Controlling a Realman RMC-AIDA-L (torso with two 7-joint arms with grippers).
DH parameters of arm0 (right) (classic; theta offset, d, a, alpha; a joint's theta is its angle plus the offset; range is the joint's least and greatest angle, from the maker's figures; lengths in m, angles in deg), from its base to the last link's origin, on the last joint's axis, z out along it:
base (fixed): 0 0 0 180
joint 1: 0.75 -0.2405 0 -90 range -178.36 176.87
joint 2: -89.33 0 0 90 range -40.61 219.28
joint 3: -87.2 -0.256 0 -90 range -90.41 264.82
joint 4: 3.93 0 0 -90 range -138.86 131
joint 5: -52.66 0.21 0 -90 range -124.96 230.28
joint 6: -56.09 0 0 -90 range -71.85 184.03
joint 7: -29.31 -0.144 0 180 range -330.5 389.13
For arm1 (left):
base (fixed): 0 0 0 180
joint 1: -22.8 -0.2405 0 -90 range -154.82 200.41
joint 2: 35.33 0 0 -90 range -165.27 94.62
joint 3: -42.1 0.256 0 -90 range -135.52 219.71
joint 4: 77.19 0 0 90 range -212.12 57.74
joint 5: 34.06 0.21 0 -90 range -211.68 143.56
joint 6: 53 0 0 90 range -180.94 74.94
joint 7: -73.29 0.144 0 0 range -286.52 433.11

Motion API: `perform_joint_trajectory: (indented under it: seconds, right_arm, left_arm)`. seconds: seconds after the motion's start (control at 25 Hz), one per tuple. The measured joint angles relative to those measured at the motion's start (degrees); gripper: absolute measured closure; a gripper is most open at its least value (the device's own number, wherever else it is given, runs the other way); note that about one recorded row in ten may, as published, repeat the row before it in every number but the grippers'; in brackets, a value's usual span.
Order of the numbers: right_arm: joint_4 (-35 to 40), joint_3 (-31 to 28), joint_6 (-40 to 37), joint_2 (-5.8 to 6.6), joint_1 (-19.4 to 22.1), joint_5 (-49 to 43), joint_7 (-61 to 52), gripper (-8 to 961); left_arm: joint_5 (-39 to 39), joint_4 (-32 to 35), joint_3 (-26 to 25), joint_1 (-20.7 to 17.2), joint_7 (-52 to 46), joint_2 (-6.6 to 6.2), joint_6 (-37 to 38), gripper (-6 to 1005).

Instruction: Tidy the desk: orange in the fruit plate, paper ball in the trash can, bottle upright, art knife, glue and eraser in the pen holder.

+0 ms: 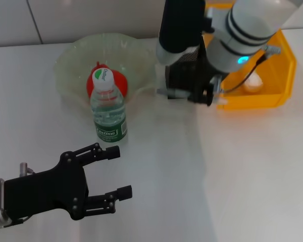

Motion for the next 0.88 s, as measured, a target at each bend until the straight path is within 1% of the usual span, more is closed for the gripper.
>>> perform_joint_trajectory:
  seconds: [0.08,0.12,0.2,0.36,0.52,0.64,0.76,0.88]
  right_arm:
    - [6.2,0.1,-1.5,-0.12,1.4,-2.7,0.0,822]
    - [6.2,0.1,-1.5,-0.12,1.4,-2.7,0.0,822]
    - [9.3,0.6,-2.3,-0.13,1.8,-3.5,0.2,823]
    - [14.3,4.2,-2.8,-0.09,3.0,-5.7,0.4,824]
    - [17.3,6.1,-3.0,0.03,3.5,-8.2,0.4,824]
    - [20.0,5.8,-3.6,0.25,3.6,-8.4,1.1,825]
    - [23.8,4.9,-4.0,0.3,4.8,-8.4,5.3,826]
    - [25.8,4.0,-2.9,0.3,6.2,-8.5,10.3,826]
  left_arm:
    - [0.0,0.2,0.0,-0.1,0.0,-0.03,0.0,165]
    - [0.0,0.2,0.0,-0.1,0.0,-0.03,0.0,165]
    - [0.0,0.4,0.0,-0.1,0.0,-0.04,0.0,165]
    - [0.0,0.7,0.0,-0.2,0.1,-0.03,0.1,165]
    - [0.0,0.7,0.0,-0.1,0.1,-0.01,0.1,165]
    - [0.0,0.7,-0.1,-0.1,0.1,-0.01,-0.2,165]
    - [0.0,0.7,-0.6,0.0,0.0,-0.01,-0.3,165]
    - [0.0,0.7,-1.0,0.1,0.1,-0.01,-0.3,165]
